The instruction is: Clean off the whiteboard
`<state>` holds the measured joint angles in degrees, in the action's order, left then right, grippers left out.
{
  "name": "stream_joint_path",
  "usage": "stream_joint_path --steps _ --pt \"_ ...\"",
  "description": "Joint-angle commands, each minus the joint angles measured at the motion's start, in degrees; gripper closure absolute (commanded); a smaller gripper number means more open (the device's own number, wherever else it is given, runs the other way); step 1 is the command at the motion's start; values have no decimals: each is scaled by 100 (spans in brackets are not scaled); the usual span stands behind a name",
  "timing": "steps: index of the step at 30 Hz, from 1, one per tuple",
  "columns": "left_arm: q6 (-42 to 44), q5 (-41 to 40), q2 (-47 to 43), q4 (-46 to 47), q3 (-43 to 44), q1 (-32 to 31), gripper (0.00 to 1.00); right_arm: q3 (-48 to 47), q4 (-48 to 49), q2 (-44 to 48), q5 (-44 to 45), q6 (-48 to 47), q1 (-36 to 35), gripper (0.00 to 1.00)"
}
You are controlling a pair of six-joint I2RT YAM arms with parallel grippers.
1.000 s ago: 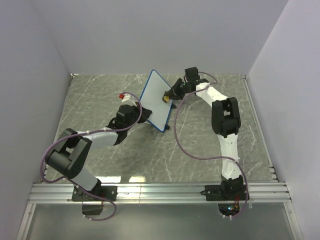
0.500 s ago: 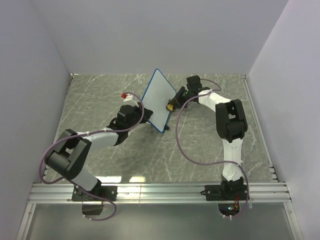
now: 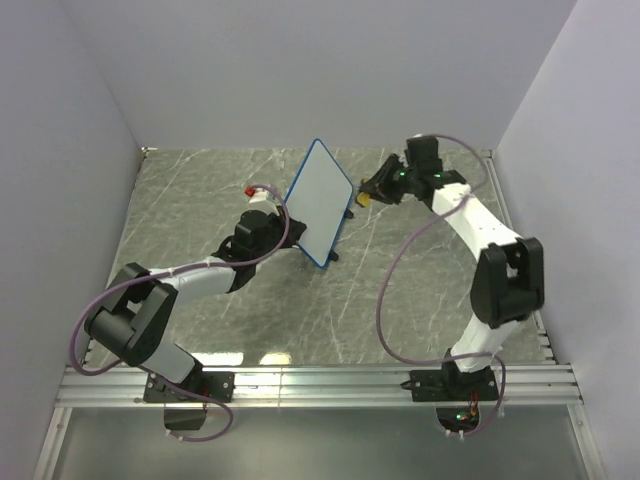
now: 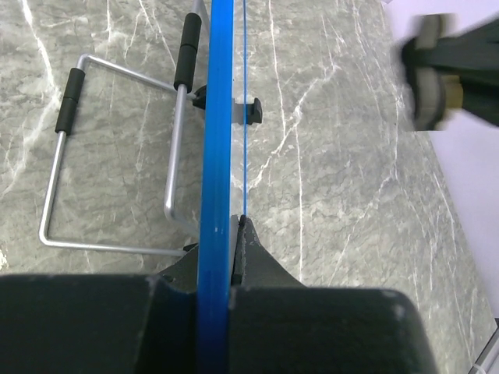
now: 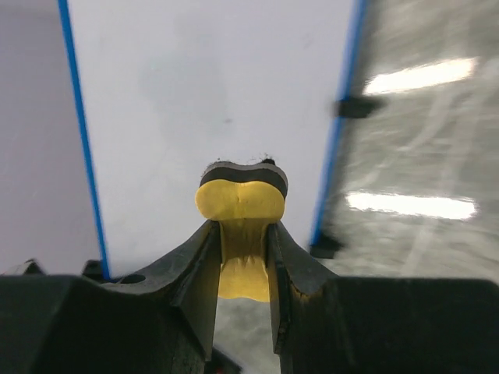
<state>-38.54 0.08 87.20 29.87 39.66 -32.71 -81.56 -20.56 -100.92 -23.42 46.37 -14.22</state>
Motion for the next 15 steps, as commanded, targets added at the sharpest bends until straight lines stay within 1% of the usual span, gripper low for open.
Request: stream_joint_path --steps 1,2,3,4,8,11,12,14,15 --pt "286 1161 377 -2793 -477 -359 100 376 -903 547 1083 -733 165 100" --pt "277 1179 368 -2793 -468 -368 100 700 -1019 635 1320 -848 182 100" --pt "277 1196 351 -2793 -468 -376 100 912 -1108 836 1740 -936 174 100" --pt "260 1196 342 -2802 -459 -377 100 1340 -1143 933 1849 -963 182 100" --pt "251 1188 307 -2855 -442 -377 98 2222 -1100 1556 2271 -1007 174 100" --pt "260 1170 280 -2934 -371 -377 89 2592 -1135 1707 2535 -1147 165 100" --pt "251 1170 245 -2943 -363 -377 83 2653 -1143 1716 2605 -1200 174 100" --pt "242 1161 210 -2969 -345 -377 75 2750 -1170 1682 2676 -1340 174 100" --pt "242 1179 158 -2969 -354 -377 64 2785 -1153 1673 2685 -1376 174 97"
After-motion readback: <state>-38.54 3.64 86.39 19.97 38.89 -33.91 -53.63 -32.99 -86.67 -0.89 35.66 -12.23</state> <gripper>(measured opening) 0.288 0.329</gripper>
